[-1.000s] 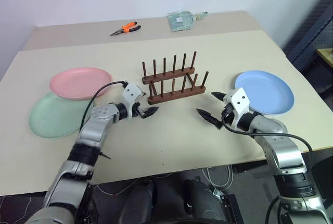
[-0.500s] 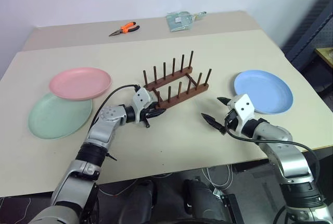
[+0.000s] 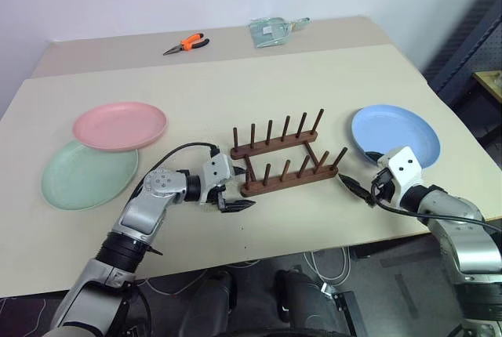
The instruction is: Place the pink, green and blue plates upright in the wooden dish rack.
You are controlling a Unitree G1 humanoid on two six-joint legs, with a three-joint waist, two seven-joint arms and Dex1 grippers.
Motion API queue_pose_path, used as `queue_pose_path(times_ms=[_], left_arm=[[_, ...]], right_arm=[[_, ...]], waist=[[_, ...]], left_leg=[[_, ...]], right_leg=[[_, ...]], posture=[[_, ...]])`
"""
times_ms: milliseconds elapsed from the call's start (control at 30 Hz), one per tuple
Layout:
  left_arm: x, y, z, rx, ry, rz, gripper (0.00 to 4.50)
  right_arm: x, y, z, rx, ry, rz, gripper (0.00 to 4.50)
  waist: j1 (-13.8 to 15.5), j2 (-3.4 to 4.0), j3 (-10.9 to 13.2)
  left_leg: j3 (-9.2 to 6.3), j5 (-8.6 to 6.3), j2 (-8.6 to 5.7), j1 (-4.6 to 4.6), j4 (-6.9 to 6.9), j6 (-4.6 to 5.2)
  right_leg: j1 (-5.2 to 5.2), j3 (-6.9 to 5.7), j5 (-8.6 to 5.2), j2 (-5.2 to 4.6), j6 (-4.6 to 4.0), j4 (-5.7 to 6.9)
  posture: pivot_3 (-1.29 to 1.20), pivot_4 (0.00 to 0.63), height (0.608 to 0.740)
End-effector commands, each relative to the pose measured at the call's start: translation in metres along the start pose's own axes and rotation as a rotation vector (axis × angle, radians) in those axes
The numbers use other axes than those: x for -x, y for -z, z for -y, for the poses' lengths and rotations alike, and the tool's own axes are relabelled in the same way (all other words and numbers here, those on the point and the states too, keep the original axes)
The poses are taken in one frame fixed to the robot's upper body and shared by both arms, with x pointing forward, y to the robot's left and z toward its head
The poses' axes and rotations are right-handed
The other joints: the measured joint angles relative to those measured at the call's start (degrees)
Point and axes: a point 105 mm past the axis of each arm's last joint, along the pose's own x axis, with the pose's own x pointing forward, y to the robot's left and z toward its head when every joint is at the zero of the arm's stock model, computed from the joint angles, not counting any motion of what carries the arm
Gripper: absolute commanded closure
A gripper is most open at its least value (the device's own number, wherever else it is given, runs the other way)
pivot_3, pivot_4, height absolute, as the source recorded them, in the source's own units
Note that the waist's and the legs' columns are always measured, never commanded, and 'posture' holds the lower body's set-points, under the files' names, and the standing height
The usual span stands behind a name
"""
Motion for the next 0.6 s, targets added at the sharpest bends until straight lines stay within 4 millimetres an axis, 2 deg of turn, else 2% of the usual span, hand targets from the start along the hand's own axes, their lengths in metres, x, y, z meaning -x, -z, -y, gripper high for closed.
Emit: queue_pose_path(times_ms=[33,133,233,267,300,400,467,600], left_arm=[[0.030,0.023,0.011,0.111,-0.007,-0.088,0.55],[0.039,0.021,0.031,0.167,0.019,-0.083,1.58],[0.033,0.013,0.047,0.185,0.053,-0.058,3.11],[0.028,0.011,0.049,0.190,0.050,-0.048,3.58],[0.021,0.008,0.052,0.198,0.049,-0.038,4.08],[-0.002,-0.002,0.057,0.249,0.031,0.014,4.08],[-0.017,-0.002,0.054,0.236,-0.024,0.015,4.08],[-0.030,0.010,0.032,0.238,-0.196,-0.021,4.08]], right_arm=[[0.008,-0.009,-0.002,0.047,-0.030,0.018,0.86],[0.008,-0.003,-0.016,0.059,-0.109,-0.010,2.32],[0.004,-0.002,-0.032,0.049,-0.176,-0.013,3.95],[0.001,-0.002,-0.036,0.047,-0.187,-0.008,4.36],[-0.002,-0.003,-0.039,0.045,-0.193,-0.003,4.50],[-0.015,-0.003,-0.045,0.057,-0.185,-0.006,4.50],[-0.024,-0.003,-0.048,0.075,-0.179,-0.009,4.50],[-0.041,-0.007,-0.044,0.118,-0.126,-0.009,4.50]], waist=[[-0.60,0.03,-0.02],[-1.04,0.13,-0.07],[-0.87,0.15,-0.08],[-0.65,0.15,-0.08],[-0.42,0.15,-0.08],[0.35,0.15,-0.09],[0.61,0.14,-0.09],[0.58,0.15,-0.12]], left_leg=[[0.00,-0.01,0.02,0.01,-0.03,0.00],[0.00,-0.01,0.03,0.04,-0.06,0.01],[-0.01,-0.02,0.04,0.04,-0.02,0.01],[-0.01,-0.02,0.03,0.04,0.00,0.01],[-0.02,-0.02,0.03,0.04,0.03,0.02],[-0.02,-0.04,0.00,0.04,0.11,0.06],[-0.02,-0.04,-0.02,0.05,0.15,0.06],[-0.07,-0.04,-0.03,0.14,0.16,0.06]], right_leg=[[-0.01,0.00,-0.01,0.00,0.01,0.01],[0.00,0.03,-0.08,-0.01,-0.09,0.02],[0.04,0.04,-0.10,-0.02,-0.10,0.01],[0.05,0.04,-0.11,-0.03,-0.10,0.00],[0.09,0.03,-0.11,-0.04,-0.10,-0.02],[0.19,0.00,-0.12,-0.05,-0.08,-0.11],[0.24,-0.02,-0.12,-0.05,-0.08,-0.12],[0.37,-0.05,-0.12,-0.06,-0.08,-0.15]], posture=[[0.00,0.150,0.740],[0.00,0.150,0.740],[0.00,0.150,0.740],[0.00,0.150,0.740],[0.00,0.150,0.740],[0.00,0.150,0.740],[0.00,0.150,0.740],[0.00,0.150,0.740]])
